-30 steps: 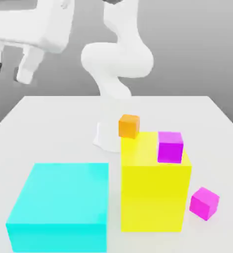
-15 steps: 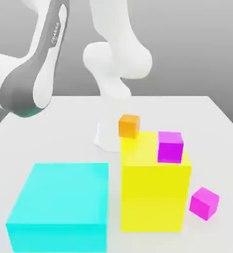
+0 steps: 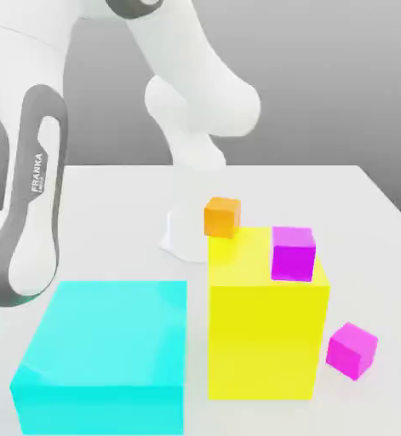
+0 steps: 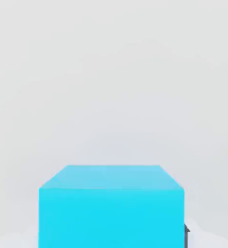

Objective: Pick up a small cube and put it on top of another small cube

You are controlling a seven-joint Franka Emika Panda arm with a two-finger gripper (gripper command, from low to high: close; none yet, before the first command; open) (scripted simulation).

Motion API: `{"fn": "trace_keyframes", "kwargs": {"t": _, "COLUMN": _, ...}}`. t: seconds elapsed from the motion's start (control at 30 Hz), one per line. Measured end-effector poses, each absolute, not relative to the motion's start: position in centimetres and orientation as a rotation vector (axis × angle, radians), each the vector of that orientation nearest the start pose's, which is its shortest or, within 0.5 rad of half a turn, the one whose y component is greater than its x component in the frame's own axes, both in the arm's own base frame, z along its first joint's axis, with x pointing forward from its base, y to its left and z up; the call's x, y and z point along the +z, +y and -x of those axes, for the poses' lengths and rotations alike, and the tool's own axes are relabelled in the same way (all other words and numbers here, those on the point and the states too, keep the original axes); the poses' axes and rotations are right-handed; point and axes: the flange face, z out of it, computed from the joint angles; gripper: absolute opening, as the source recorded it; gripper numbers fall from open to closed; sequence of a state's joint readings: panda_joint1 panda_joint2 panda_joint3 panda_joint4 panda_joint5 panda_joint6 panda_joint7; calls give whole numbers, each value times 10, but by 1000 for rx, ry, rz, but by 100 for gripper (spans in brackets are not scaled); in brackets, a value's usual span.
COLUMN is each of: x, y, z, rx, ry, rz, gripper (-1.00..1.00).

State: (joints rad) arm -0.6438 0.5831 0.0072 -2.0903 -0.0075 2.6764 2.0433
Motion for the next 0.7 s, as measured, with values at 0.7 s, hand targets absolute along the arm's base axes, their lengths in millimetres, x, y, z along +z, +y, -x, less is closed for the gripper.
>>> {"fn": "trace_keyframes", "kwargs": {"t": 0.7, "x": 168, "y": -295, "z": -554, "rx": 269, "ry": 2862, "rz": 1672, "gripper": -100}}
